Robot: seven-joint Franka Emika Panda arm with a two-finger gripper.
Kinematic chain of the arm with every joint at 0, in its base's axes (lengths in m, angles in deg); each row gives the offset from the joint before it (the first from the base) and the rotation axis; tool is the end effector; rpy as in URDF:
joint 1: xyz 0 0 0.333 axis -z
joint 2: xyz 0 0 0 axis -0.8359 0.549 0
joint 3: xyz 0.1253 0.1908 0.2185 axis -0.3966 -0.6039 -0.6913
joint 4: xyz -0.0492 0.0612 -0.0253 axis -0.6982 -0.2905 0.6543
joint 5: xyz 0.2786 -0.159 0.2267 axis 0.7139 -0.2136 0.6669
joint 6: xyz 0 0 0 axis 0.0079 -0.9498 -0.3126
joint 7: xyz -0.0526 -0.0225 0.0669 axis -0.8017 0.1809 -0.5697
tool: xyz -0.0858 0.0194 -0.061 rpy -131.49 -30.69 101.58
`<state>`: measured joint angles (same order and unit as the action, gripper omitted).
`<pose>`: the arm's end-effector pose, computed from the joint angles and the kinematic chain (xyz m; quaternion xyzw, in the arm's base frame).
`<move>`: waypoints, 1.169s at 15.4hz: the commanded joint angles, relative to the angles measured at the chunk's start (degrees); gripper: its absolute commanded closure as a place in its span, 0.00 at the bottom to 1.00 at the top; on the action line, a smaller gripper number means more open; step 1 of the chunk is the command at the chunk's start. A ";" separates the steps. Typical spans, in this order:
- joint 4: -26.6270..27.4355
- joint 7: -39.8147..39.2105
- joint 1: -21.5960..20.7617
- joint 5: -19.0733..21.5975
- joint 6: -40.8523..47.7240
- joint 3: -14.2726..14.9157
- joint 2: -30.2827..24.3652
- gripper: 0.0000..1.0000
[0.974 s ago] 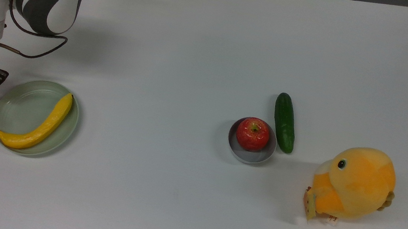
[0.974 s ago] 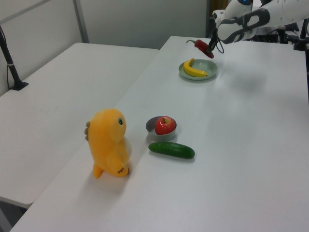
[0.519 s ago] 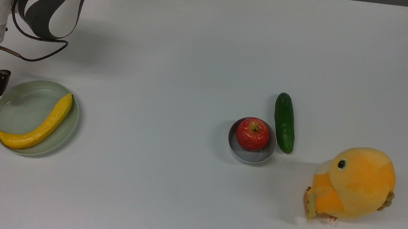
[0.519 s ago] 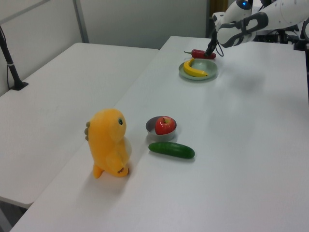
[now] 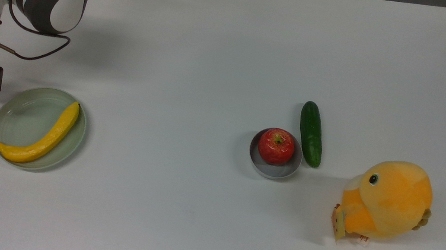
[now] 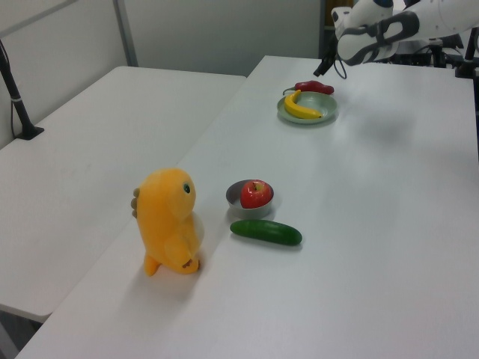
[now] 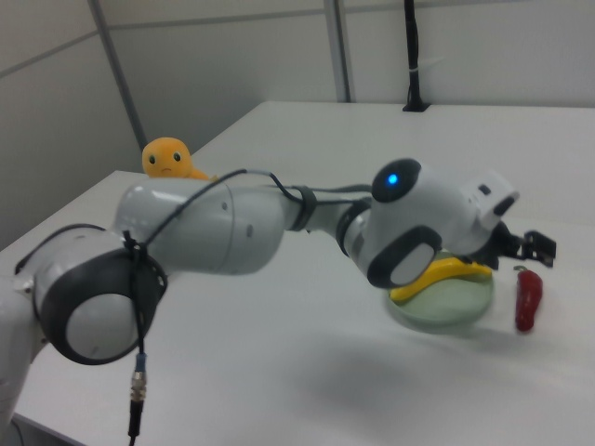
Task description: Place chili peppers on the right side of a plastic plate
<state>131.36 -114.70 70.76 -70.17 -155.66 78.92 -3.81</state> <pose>0.7055 -0.3314 0.3688 0.9289 0.0512 0.3140 0.1895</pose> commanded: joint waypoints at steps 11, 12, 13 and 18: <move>14.19 24.44 -8.61 0.91 25.37 -0.39 -29.08 0.00; 14.02 27.26 -9.13 0.74 29.50 -0.39 -30.84 0.00; 13.93 29.72 -9.57 0.47 33.63 -0.39 -32.68 0.00; 12.97 37.29 -12.74 0.03 54.29 -0.83 -41.57 0.00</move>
<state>142.06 -82.27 60.46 -70.10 -110.43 78.21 -38.90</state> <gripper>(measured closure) 0.000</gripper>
